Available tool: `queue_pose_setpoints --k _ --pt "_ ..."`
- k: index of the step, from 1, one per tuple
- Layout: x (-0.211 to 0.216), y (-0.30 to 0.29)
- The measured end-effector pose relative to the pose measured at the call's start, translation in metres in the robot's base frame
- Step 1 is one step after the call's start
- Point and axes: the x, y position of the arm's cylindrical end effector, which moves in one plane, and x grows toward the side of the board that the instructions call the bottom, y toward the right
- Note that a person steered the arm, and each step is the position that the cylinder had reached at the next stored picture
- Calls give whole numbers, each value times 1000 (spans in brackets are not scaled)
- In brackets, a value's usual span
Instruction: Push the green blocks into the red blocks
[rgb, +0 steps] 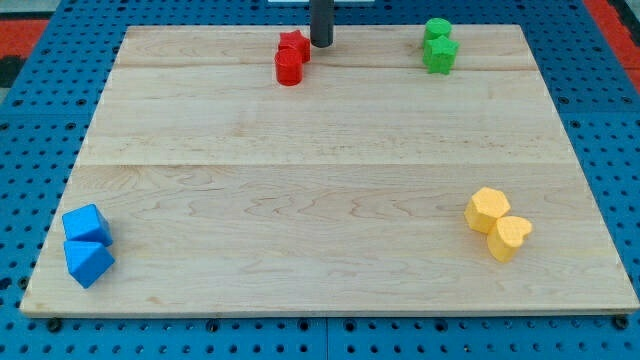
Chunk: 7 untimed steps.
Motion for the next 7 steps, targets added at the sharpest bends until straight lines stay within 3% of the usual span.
queue_pose_setpoints --k 3,7 --pt "-26 19" --pt "-30 205"
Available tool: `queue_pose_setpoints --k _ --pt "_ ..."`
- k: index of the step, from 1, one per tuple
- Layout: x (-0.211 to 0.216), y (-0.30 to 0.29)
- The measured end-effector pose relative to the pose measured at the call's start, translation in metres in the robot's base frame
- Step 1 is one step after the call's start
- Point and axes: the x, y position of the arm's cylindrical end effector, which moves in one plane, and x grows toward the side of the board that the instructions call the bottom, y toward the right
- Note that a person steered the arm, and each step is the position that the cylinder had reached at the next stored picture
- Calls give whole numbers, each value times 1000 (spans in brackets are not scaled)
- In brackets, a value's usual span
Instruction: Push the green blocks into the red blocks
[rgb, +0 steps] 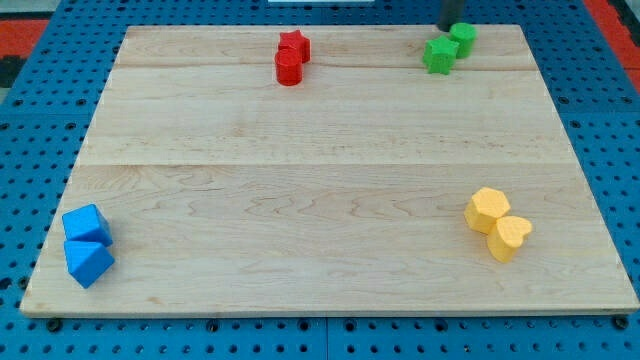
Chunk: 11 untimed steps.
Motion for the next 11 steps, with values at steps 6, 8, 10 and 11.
queue_pose_setpoints --k 6,8,10,11 --pt "24 31" --pt "37 -83" --pt "36 -150" --pt "7 -48"
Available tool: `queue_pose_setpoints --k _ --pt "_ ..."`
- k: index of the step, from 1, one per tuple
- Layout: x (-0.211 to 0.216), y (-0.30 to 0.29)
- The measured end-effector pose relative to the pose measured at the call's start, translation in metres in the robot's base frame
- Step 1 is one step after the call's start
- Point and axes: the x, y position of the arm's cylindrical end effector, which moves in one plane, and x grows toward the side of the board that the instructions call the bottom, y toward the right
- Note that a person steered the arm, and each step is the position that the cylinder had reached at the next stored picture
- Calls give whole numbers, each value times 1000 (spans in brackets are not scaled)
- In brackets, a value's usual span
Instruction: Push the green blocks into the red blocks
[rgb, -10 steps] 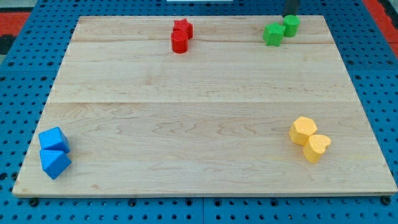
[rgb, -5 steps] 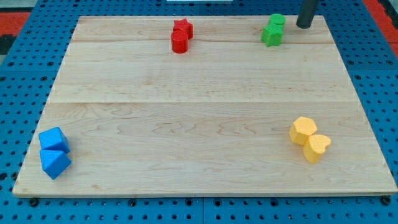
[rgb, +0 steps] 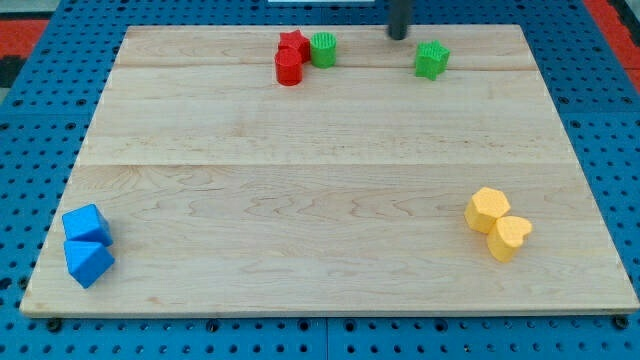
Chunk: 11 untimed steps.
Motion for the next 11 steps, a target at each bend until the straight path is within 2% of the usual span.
queue_pose_setpoints --k 1,2,3,4,5,6,7,9,10,11 --pt "34 63" --pt "60 33" --pt "79 -48" --pt "85 -65" --pt "86 -5" --pt "93 2" --pt "102 -21" --pt "101 -139" --pt "105 -159" --pt "121 -122"
